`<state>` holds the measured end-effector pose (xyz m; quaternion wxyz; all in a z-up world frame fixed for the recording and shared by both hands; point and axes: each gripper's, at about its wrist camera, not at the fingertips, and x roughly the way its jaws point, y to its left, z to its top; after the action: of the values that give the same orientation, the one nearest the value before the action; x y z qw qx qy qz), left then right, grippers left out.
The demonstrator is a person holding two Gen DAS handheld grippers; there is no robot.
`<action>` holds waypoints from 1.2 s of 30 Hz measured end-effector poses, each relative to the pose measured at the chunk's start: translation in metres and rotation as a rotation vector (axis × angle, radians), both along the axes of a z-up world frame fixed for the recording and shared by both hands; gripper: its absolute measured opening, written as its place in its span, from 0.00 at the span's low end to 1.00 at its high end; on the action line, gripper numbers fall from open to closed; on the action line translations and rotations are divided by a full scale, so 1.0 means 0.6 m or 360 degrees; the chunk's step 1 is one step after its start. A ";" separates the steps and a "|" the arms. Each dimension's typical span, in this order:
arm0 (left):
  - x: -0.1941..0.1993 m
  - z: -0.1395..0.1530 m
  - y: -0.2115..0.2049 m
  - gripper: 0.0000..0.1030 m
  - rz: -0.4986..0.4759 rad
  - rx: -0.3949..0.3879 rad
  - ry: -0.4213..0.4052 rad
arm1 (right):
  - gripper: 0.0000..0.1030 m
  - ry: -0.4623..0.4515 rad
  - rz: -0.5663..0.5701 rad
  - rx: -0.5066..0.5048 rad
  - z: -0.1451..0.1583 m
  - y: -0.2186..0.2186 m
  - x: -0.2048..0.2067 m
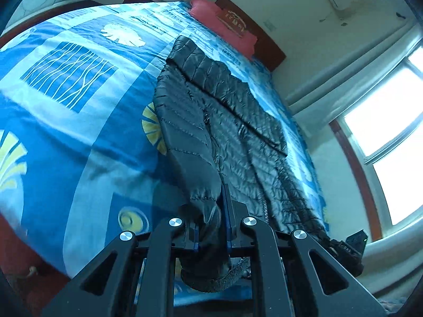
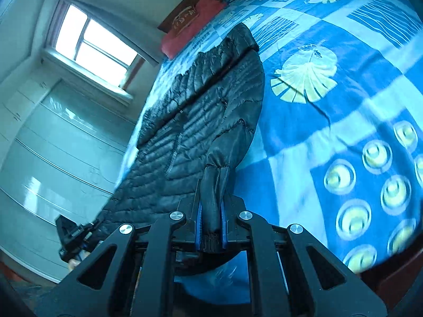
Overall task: Fold large clothes
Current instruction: 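Lift the hem with both grippers and fold it toward the collar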
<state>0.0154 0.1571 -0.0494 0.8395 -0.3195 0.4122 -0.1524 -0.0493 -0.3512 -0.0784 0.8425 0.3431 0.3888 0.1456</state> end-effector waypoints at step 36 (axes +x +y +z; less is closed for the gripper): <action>0.207 0.103 0.041 0.11 0.0026 -0.0169 -0.0199 | 0.10 -0.0354 0.0075 0.0325 0.150 -0.006 0.250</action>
<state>0.1396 0.1815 0.0127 0.8467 -0.3567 0.3477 -0.1869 0.1004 -0.3545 0.0117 0.8375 0.3996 0.2841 0.2413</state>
